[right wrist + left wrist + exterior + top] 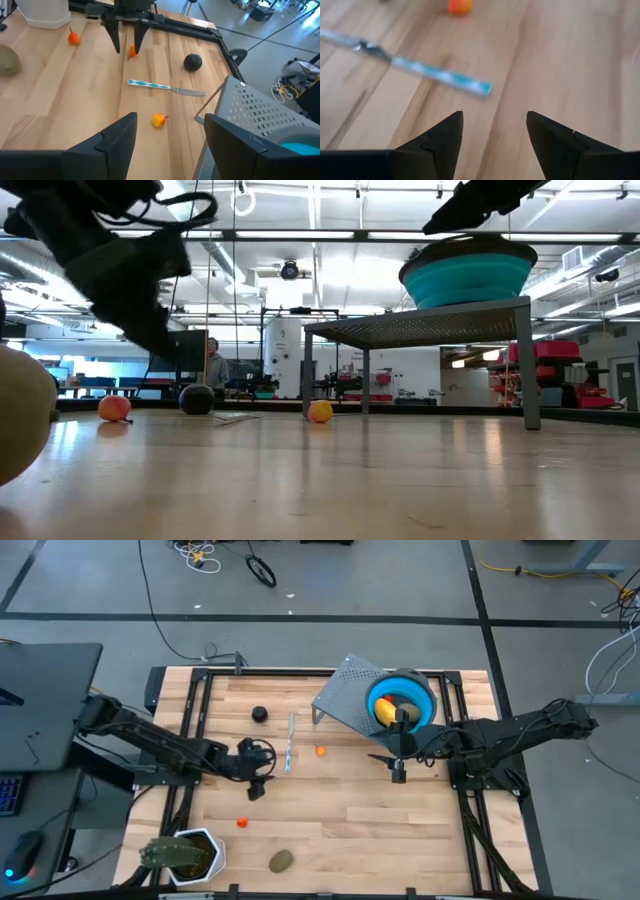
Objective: Pick & Place Fruit
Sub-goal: Put the yellow peach in the blue strainer bowl on the shelf
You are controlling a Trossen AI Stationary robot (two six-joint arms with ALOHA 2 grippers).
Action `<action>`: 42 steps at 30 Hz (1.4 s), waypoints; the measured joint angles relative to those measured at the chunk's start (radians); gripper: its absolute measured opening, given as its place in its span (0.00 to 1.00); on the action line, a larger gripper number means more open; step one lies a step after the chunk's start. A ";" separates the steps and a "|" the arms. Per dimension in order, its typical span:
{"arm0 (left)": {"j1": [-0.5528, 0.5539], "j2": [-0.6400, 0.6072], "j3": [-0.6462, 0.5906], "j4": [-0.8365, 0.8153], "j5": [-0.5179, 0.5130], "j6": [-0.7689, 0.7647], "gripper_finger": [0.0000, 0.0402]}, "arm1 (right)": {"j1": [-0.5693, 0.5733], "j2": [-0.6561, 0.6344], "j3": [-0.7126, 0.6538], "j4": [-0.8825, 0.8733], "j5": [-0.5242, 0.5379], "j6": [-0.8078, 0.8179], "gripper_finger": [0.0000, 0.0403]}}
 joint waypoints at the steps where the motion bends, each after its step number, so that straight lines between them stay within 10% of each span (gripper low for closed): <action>1: 0.000 -0.006 0.000 -0.040 0.003 -0.004 0.57 | 0.002 0.000 0.000 0.000 0.000 -0.006 0.60; 29: 0.001 -0.008 -0.007 -0.445 0.027 -0.066 0.69 | 0.006 0.000 -0.043 0.024 -0.028 -0.042 0.60; 42: 0.001 -0.006 -0.082 -0.262 0.085 -0.045 0.71 | 0.006 -0.001 -0.083 0.077 -0.027 -0.043 0.60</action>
